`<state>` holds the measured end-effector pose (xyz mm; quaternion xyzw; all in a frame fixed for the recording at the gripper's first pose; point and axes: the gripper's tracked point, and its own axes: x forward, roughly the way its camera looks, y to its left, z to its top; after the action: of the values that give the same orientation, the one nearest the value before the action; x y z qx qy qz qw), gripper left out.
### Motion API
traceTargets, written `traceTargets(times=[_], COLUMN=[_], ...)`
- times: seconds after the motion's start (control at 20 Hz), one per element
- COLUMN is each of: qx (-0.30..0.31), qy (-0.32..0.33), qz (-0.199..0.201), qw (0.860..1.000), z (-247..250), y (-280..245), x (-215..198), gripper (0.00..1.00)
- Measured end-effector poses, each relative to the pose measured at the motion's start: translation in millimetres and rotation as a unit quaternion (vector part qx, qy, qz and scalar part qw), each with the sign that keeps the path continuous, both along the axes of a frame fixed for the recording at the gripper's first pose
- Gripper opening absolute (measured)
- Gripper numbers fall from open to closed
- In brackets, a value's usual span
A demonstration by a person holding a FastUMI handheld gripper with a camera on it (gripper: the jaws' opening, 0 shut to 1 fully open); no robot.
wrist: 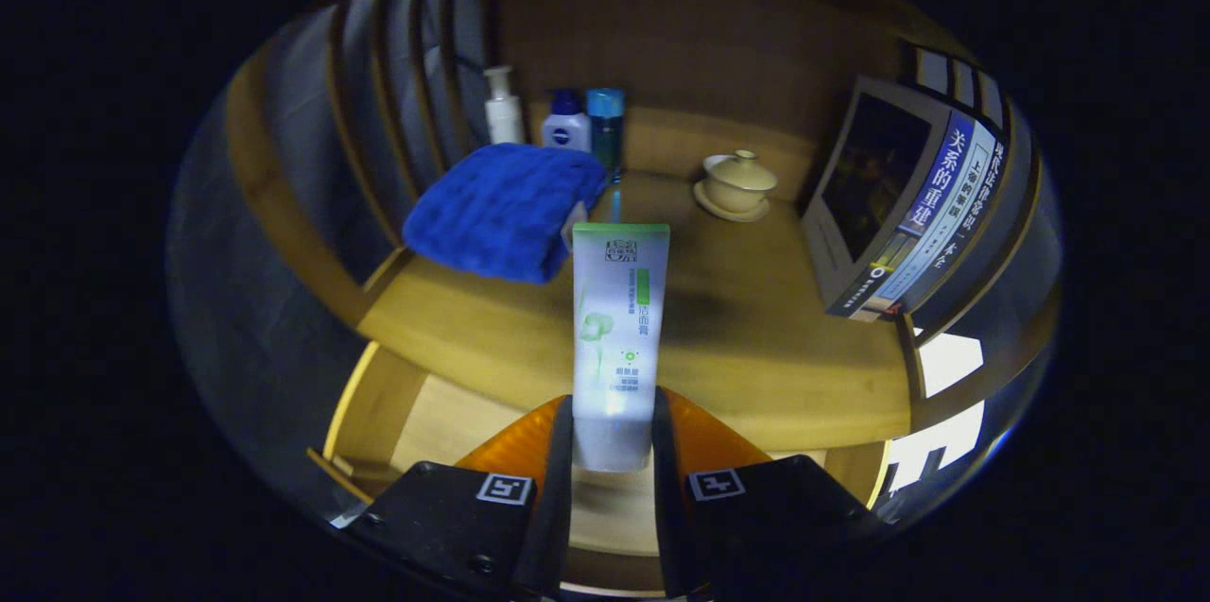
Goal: Pull open the drawer, take out the items inside it, and place them on the countertop above the cabinet.
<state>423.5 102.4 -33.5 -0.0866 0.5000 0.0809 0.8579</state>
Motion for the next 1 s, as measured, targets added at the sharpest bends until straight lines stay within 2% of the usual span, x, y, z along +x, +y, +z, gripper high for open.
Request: traceTargets(times=[0.55,0.7,0.85,1.0], qx=[-0.019,-0.016,-0.025,-0.014], qy=[0.025,0.011,-0.001,-0.001], qz=[-0.059,-0.074,-0.072,-0.073], qw=[0.998,0.997,0.997,0.997], z=[-38.7,-37.9,-39.7,-37.2], y=[-11.6,-13.0,-16.2,-11.1], x=[20.3,26.3,26.0,17.4], gripper=[0.47,0.49,0.57,0.78])
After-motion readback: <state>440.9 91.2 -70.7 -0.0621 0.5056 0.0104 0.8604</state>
